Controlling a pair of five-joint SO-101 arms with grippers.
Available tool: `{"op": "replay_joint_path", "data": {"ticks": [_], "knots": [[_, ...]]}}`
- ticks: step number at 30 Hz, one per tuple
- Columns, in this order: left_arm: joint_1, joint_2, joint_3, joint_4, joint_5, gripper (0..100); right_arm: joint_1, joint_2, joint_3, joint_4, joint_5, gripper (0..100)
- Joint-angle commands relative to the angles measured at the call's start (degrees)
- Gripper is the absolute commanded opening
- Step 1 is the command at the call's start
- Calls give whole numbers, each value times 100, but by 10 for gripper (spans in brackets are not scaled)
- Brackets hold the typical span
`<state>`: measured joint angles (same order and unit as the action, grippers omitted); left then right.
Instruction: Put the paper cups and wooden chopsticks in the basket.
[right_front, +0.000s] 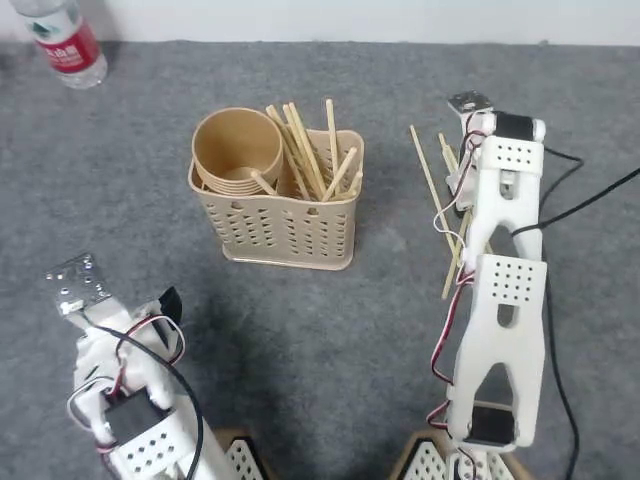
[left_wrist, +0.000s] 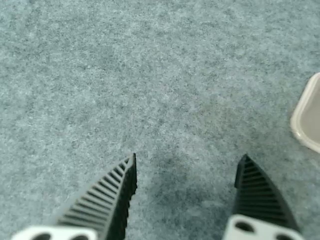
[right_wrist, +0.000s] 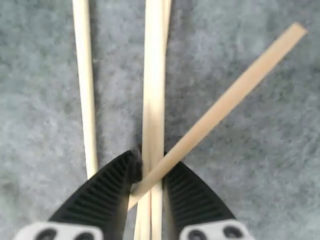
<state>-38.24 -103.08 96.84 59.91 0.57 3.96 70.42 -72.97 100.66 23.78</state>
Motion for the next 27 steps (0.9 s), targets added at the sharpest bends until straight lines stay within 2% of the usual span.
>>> {"op": "replay_joint_path", "data": {"ticks": [1,6,14,17,22,27], "knots": [[26,-114,-40,-9,-35,299,40,-611,352,259,-62,6],[35,-114,-40,-9,-35,299,-48,-2044,1547,251,-193,6],[35,-114,-40,-9,-35,299,-637,-4840,3982,119,-334,6],[35,-114,-40,0,-35,299,-796,-5393,5108,-549,-352,6],[35,-114,-40,9,-35,299,-778,-5675,7103,-2466,-334,6],[35,-114,-40,0,-35,299,-769,-5666,8044,-3749,-316,6]]}}
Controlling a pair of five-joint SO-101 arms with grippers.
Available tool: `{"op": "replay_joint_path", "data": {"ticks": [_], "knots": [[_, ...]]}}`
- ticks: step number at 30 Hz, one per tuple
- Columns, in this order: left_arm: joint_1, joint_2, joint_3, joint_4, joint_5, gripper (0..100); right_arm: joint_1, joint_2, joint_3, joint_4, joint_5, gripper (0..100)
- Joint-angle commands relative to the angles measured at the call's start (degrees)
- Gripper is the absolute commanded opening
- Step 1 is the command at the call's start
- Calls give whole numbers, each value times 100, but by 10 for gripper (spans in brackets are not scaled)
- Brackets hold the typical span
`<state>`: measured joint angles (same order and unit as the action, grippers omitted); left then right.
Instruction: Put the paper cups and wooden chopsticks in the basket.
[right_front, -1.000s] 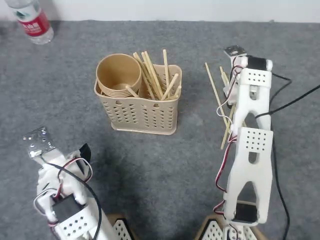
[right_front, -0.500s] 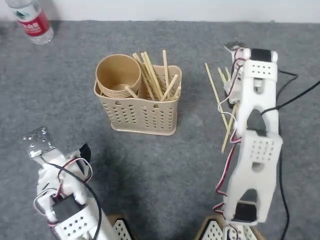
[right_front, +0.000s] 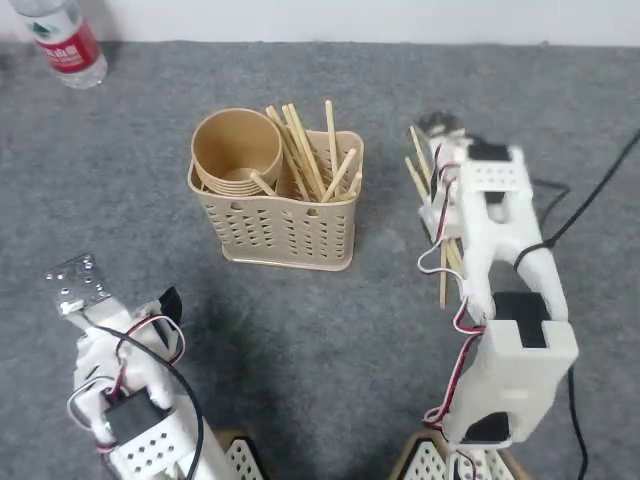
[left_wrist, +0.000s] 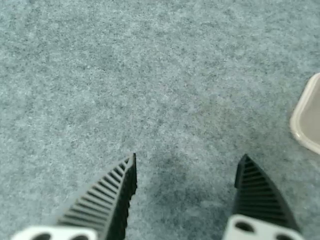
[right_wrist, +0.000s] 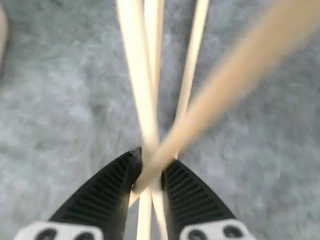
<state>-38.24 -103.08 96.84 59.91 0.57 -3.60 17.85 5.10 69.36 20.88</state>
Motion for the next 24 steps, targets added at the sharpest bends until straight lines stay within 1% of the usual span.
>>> {"op": "replay_joint_path", "data": {"ticks": [1,3,4,8,9,12,16,20,24], "knots": [[35,-114,-40,0,-35,299,-13,-391,273,-725,-18,6],[35,-114,-40,0,-35,299,-13,-382,290,-857,-18,17],[35,-114,-40,-9,-35,299,-13,-382,290,-857,-18,49],[35,-114,-40,-9,-35,299,-13,-435,299,-813,-9,285],[35,-114,-40,-9,-35,299,-13,-435,299,-804,9,305],[35,-114,-40,-9,-35,299,-57,-444,273,-629,448,266],[35,-114,-40,-9,-35,299,-22,-435,264,-620,545,199],[35,-114,-40,-9,-35,299,-13,-435,255,-804,554,198],[35,-114,-40,-9,-35,299,312,-374,255,-1323,563,198]]}}
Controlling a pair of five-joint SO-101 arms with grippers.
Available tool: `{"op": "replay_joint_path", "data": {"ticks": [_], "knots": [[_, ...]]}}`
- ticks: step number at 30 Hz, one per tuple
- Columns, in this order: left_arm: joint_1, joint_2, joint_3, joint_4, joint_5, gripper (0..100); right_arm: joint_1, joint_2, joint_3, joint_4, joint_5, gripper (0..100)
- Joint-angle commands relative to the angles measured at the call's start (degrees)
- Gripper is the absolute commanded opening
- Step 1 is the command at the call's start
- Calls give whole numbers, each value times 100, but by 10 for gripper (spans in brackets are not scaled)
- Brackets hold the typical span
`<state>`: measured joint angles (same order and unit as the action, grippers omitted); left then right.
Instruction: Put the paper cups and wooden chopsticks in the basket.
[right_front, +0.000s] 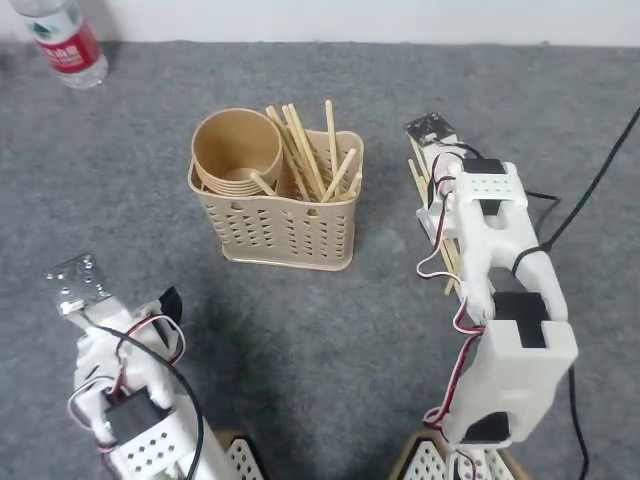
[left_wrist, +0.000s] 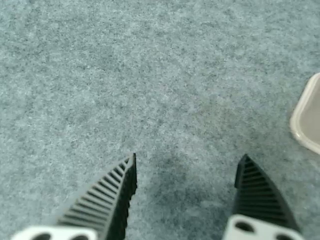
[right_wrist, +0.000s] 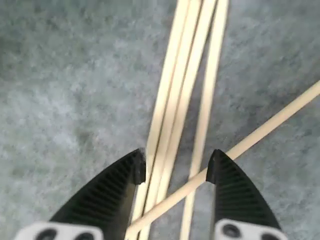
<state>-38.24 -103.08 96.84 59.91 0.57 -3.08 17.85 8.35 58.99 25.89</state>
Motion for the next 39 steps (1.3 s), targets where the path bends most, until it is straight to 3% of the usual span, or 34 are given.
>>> {"op": "replay_joint_path", "data": {"ticks": [1,8,17,21,26,32,39], "knots": [[35,-114,-40,-9,-35,299,365,-365,-70,-321,62,198],[35,-114,-40,-9,-35,299,629,119,-237,-303,554,195],[35,-114,-40,-9,-35,299,602,1007,-1152,119,554,188],[35,-114,-40,-9,-35,299,637,1402,-1829,585,554,20],[35,-114,-40,-9,-35,299,646,1560,-2347,1147,545,6],[35,-114,-40,-9,-35,299,629,1112,-2752,1886,545,7],[35,-114,-40,-9,-35,299,593,-725,-2778,2782,536,7]]}}
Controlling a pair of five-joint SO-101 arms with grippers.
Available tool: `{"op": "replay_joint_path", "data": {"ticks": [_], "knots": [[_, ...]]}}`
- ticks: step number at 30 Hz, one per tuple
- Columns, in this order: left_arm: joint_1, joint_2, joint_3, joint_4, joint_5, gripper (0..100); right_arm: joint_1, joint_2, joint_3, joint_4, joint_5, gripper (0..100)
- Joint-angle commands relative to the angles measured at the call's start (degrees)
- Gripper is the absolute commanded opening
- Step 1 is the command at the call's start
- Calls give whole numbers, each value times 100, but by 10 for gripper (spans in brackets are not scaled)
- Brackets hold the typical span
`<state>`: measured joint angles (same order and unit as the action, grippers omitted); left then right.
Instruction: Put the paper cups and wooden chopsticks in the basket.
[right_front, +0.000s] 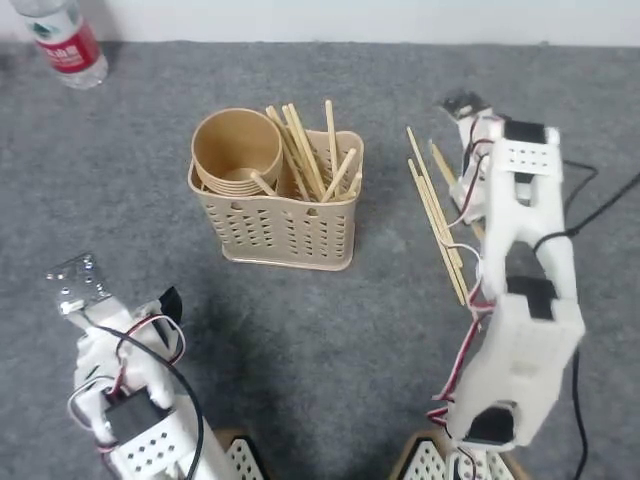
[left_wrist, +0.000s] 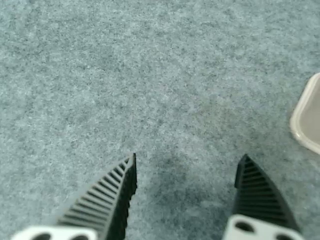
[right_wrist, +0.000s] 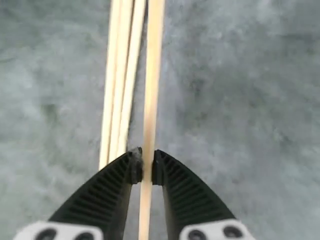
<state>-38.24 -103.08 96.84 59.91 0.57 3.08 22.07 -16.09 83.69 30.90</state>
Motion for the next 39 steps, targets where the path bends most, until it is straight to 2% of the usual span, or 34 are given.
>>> {"op": "replay_joint_path", "data": {"ticks": [1,4,8,12,15,18,23,26,32,39], "knots": [[35,-114,-40,-9,-35,299,-31,-1490,-334,418,26,7],[35,-114,-40,0,-35,299,-224,-2501,-316,708,26,7],[35,-114,-40,9,-35,299,-884,-3811,-308,1218,-26,7],[35,-114,-40,26,-35,299,-1736,-4875,-281,1675,-782,7],[35,-105,-40,26,-35,299,-2167,-5481,264,1481,-1301,7],[35,-105,-40,26,-35,299,-2352,-5930,1398,576,-1609,7],[35,-97,-40,26,-35,299,-2624,-6466,3525,-2501,-1723,7],[35,-97,-40,26,-35,299,-3020,-6651,3930,-3829,-1705,6],[35,-97,-40,9,-35,299,-3749,-6563,3640,-4840,-1442,6],[35,-105,-40,-9,-35,299,-3934,-6132,2620,-5059,-1477,6]]}}
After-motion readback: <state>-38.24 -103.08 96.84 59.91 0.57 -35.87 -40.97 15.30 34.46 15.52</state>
